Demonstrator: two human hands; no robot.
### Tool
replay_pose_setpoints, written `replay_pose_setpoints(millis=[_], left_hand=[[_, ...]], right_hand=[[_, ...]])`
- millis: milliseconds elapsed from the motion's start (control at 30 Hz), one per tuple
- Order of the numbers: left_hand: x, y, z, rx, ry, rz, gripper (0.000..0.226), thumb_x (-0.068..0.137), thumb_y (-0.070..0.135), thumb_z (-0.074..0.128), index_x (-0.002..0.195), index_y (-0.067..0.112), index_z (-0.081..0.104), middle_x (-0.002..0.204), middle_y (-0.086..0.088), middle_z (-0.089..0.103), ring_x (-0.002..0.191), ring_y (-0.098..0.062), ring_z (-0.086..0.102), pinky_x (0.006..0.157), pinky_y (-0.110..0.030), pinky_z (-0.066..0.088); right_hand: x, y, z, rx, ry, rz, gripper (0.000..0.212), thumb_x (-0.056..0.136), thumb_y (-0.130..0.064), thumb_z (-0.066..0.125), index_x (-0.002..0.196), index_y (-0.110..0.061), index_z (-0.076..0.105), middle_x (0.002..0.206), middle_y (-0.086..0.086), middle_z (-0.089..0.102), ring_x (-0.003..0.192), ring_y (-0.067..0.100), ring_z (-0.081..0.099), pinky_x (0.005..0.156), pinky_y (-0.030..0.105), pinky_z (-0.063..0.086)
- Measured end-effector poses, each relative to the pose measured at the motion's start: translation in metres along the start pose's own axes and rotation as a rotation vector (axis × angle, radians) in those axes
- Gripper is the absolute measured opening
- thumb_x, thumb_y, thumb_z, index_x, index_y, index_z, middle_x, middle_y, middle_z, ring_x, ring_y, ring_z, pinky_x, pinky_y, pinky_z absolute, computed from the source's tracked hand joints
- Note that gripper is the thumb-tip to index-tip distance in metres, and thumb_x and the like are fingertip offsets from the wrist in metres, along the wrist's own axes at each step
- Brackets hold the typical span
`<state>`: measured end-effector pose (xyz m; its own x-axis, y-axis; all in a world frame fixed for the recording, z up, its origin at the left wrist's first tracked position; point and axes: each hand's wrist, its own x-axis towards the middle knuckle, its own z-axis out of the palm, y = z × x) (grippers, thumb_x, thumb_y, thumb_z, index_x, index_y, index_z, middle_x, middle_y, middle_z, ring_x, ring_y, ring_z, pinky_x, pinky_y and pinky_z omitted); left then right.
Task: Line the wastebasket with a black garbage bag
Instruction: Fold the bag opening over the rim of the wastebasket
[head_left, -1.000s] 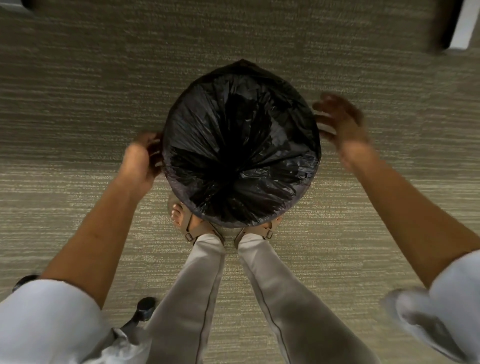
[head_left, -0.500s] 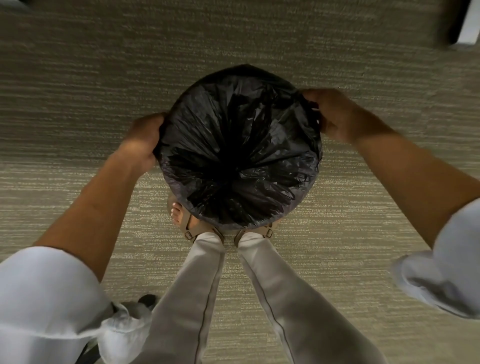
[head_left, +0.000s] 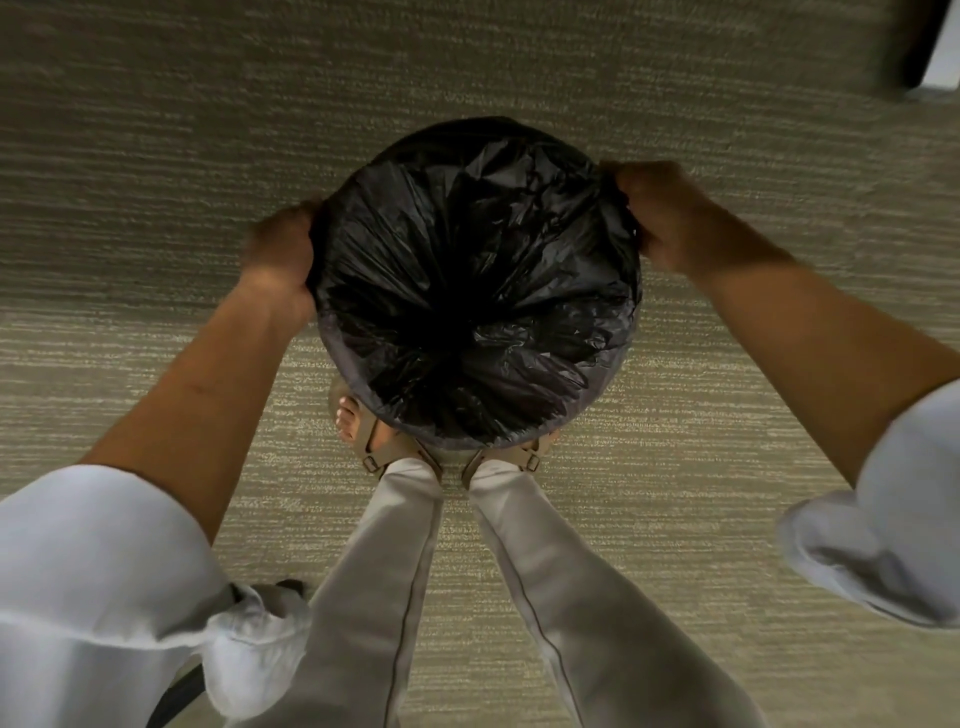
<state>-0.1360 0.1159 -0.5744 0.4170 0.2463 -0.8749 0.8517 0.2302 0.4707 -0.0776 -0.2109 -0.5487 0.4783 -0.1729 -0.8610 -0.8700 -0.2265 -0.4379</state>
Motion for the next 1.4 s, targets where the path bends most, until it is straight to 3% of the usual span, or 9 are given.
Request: replay_pose_setpoints(millis=[167,267,500,667,833,967,1100,1300,1400], left_hand=[[-0.001,-0.001,0.003,0.04,0.179,0.141,0.024,0.086,0.019,0.058,0.065,0.023,0.069,0.071,0.004,0.066,0.068,-0.014,0.061,0.065,-0.029,0.049],[0.0,0.001,0.005,0.211,0.217,0.183,0.018,0.083,0.02,0.057,0.077,0.022,0.074,0.088,-0.005,0.071,0.079,-0.018,0.061,0.071,-0.033,0.049],[-0.016,0.005,0.012,0.619,0.409,0.732,0.026,0.097,0.029,0.044,0.073,0.022,0.048,0.061,0.015,0.041,0.055,0.002,0.045,0.052,-0.007,0.029],[-0.008,-0.001,0.009,0.643,0.379,0.593,0.019,0.096,0.017,0.044,0.084,0.015,0.058,0.079,-0.003,0.057,0.073,-0.011,0.051,0.064,-0.021,0.037],[-0.004,0.007,0.008,0.275,0.203,0.299,0.028,0.089,0.016,0.058,0.063,0.022,0.065,0.07,0.004,0.062,0.07,-0.009,0.057,0.06,-0.019,0.044],[-0.003,0.006,0.006,0.251,0.234,0.351,0.024,0.091,0.013,0.048,0.069,0.019,0.056,0.075,-0.002,0.055,0.071,-0.013,0.049,0.065,-0.026,0.038],[-0.01,0.005,0.011,0.482,0.336,0.627,0.037,0.099,0.025,0.045,0.063,0.029,0.034,0.064,0.011,0.035,0.055,0.001,0.033,0.054,-0.013,0.028],[-0.014,0.014,0.008,0.448,0.307,0.768,0.032,0.1,0.022,0.041,0.07,0.033,0.037,0.069,0.015,0.039,0.057,0.013,0.042,0.058,-0.009,0.03],[-0.006,0.013,0.007,0.536,0.269,0.636,0.026,0.097,0.017,0.044,0.073,0.026,0.047,0.07,0.013,0.045,0.062,0.009,0.046,0.054,-0.006,0.031]], right_hand=[[0.007,0.006,0.001,-0.094,0.12,-0.13,0.034,0.098,-0.034,0.055,0.09,-0.004,0.068,0.087,0.01,0.064,0.078,0.019,0.063,0.069,0.031,0.048],[0.009,0.006,-0.002,-0.319,0.258,-0.257,0.036,0.097,-0.034,0.055,0.065,-0.019,0.058,0.069,0.005,0.057,0.065,0.015,0.053,0.065,0.029,0.039],[-0.003,0.011,-0.004,-0.448,0.636,-0.725,0.025,0.093,-0.017,0.051,0.092,-0.009,0.074,0.09,0.002,0.076,0.074,0.001,0.058,0.055,-0.001,0.029],[0.004,0.02,-0.007,-0.527,0.41,-0.498,0.025,0.095,-0.029,0.056,0.089,-0.015,0.076,0.09,0.004,0.075,0.076,0.012,0.064,0.066,0.024,0.047],[0.012,0.014,-0.014,-0.374,0.088,-0.19,0.036,0.095,-0.025,0.058,0.06,-0.017,0.056,0.063,0.005,0.053,0.063,0.019,0.054,0.063,0.032,0.044],[0.013,0.014,-0.016,-0.245,0.117,-0.23,0.028,0.099,-0.033,0.053,0.084,-0.011,0.062,0.081,0.012,0.054,0.075,0.022,0.053,0.067,0.038,0.044],[0.015,0.011,-0.015,-0.218,0.259,-0.334,0.036,0.1,-0.032,0.048,0.065,-0.023,0.048,0.069,-0.001,0.045,0.073,0.017,0.045,0.065,0.033,0.034],[0.007,0.01,-0.012,-0.164,0.341,-0.489,0.033,0.1,-0.032,0.047,0.068,-0.027,0.046,0.066,-0.009,0.043,0.062,0.003,0.039,0.056,0.024,0.032],[0.016,0.016,-0.011,-0.27,0.341,-0.412,0.027,0.098,-0.031,0.05,0.08,-0.015,0.061,0.076,0.004,0.055,0.071,0.013,0.049,0.062,0.028,0.037]])
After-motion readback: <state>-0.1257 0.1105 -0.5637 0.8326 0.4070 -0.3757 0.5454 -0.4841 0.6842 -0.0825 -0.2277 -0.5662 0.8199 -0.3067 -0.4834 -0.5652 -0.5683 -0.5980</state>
